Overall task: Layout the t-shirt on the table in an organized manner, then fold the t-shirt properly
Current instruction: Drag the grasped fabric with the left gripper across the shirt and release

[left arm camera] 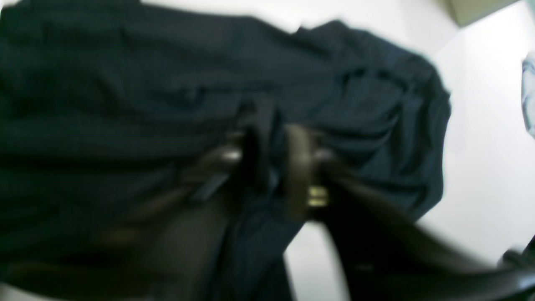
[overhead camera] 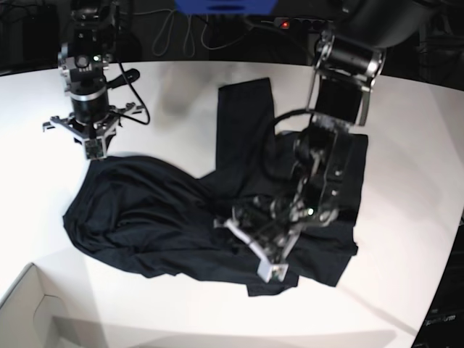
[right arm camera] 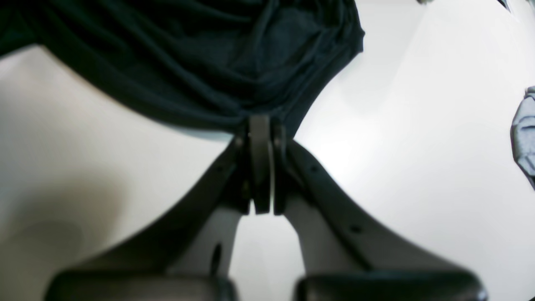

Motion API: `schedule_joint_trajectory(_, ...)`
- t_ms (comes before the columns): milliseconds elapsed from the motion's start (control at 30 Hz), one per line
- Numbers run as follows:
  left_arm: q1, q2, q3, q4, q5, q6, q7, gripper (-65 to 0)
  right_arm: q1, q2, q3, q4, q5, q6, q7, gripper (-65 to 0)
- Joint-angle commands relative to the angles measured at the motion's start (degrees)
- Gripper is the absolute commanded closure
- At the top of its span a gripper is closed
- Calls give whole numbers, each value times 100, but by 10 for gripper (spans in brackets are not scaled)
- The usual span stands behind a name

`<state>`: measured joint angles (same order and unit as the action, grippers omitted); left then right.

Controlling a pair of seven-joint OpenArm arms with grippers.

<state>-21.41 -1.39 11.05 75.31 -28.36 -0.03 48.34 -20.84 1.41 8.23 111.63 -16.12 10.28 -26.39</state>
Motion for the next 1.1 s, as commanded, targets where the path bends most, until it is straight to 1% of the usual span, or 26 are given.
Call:
schedule_joint_trajectory(0, -26, -59, -19, 289, -26, -10, -73, -297, 40, 30, -1, 120, 8, -39, 165, 0)
schedule_joint_trajectory(67, 369, -217, -19, 790, -26, -19, -73, -392, 102, 22, -36, 120, 16, -39, 173, 0)
schedule_joint_trajectory(100, 624, -323, -19, 1124, -26, -19, -73, -427, 146, 4, -36, 111, 16, -39, 156, 0)
schedule_joint_trajectory(133, 853, -402, -19, 1432, -26, -19, -73, -442, 163, -31, -36, 103, 16, -39, 147, 0)
schedule_joint_trajectory(200, 1442, -622, -19, 2056, -26, -19, -73, -440, 163, -110, -36, 103, 16, -39, 173, 0)
schedule_joint_trajectory(300, 2304, -841, -10, 2654, -26, -19, -73, -435, 172, -119, -36, 103, 16, -39, 182, 0)
schedule_joint_trajectory(367, 2743, -982, -10, 2821, -26, -19, -73, -435, 225, -128, -36, 103, 16, -39, 182, 0)
schedule_joint_trajectory(500, 3411, -1132, 42, 2900, -17, -19, -82, -436, 286, -128, -36, 85, 25, -39, 182, 0)
schedule_joint_trajectory(633, 3710, -1149, 42, 2882, 36, -19, -82, -436, 286, -128, -36, 76, 25, -39, 182, 0)
schedule_joint_trajectory(900, 3675, -1105, 42, 2364, 36, -19, -82, -433, 277, -137, -36, 67, 25, -39, 182, 0)
schedule_joint_trajectory(933, 3675, -1105, 42, 2293, 36, -19, -82, -425, 269, -128, -27, 67, 25, -39, 182, 0)
schedule_joint_trajectory(967, 3666, -1096, 42, 2214, 1, -19, -91, -398, 269, -128, -19, 67, 25, -39, 182, 0)
schedule_joint_trajectory(1033, 3666, -1096, 34, 2038, -8, -19, -135, -281, 260, -110, -1, 67, 25, -39, 182, 0)
schedule_joint_trajectory(1067, 3657, -1096, 34, 1942, -17, -27, -144, -199, 251, -110, -1, 67, 25, -39, 182, 0)
